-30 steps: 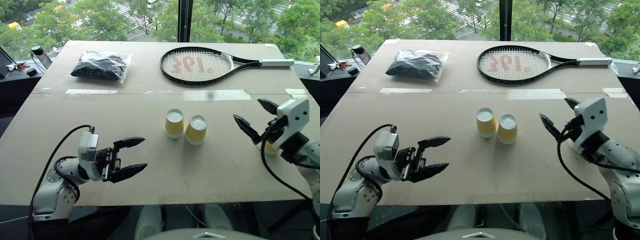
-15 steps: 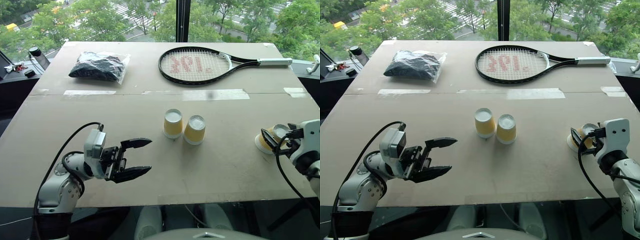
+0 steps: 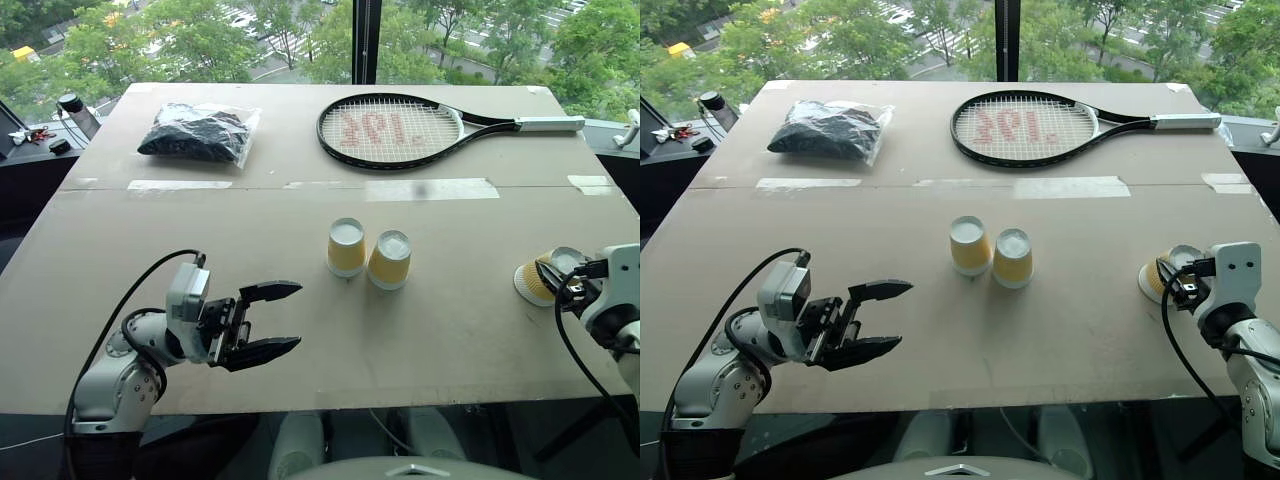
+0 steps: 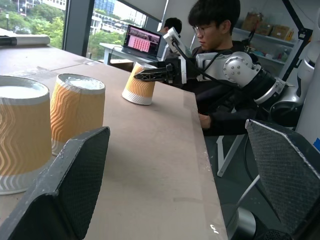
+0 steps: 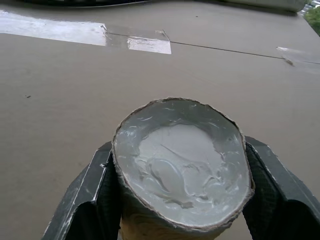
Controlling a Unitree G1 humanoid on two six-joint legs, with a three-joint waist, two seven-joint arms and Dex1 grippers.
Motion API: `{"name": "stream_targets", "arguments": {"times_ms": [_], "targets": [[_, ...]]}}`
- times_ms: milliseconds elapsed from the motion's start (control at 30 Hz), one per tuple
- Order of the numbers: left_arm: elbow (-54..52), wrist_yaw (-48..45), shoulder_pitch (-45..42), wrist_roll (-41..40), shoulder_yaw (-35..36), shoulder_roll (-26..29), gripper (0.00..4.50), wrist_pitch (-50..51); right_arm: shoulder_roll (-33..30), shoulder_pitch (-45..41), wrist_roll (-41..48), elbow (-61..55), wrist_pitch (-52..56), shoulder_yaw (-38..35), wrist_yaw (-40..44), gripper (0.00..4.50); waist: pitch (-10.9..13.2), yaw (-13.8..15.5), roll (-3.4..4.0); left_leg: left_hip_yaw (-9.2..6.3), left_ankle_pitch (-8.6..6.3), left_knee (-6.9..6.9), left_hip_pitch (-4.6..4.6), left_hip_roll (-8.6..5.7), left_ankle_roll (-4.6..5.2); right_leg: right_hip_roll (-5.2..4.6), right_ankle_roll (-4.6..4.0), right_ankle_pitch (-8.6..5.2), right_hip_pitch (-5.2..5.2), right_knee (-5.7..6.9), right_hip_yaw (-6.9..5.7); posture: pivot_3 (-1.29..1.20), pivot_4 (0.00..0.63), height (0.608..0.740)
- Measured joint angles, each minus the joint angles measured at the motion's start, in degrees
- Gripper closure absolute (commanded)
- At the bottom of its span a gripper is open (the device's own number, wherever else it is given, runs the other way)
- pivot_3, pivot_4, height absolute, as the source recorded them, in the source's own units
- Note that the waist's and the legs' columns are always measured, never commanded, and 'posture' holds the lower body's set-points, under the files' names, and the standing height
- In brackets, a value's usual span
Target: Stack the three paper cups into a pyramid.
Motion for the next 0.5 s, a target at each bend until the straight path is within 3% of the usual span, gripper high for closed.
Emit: {"name": "stream_targets", "arguments": {"times_ms": [133,267,500], "targets": [[-0.1,0.3,0.0,0.0,0.0,0.0,0.0,0.0,-2.6,-4.0,5.3,-4.0,3.1,0.8,2.3,2.04,0.0,-0.3,0.06,0.02,-0.08,0.0,0.03,0.02,0.13,0.02,0.0,0.0,-0.01,0.02,0.01,0.0,0.15,0.74],[-0.5,1.1,0.5,-0.3,0.4,0.0,0.0,0.0,-5.9,-17.1,13.9,-10.5,9.9,8.1,4.4,2.04,0.1,-0.3,0.12,-0.1,-0.09,-0.03,0.01,0.04,0.15,0.06,-0.02,0.0,-0.02,0.01,0.01,0.0,0.15,0.74],[-2.9,2.5,4.3,-1.1,2.5,0.3,0.0,0.0,-6.8,-35.6,16.8,-7.1,16.7,20.6,5.2,2.04,0.1,0.1,0.1,-0.07,-0.09,-0.01,-0.13,0.0,0.15,-0.09,-0.01,0.0,-0.09,-0.06,-0.03,0.0,0.15,0.74]]}}
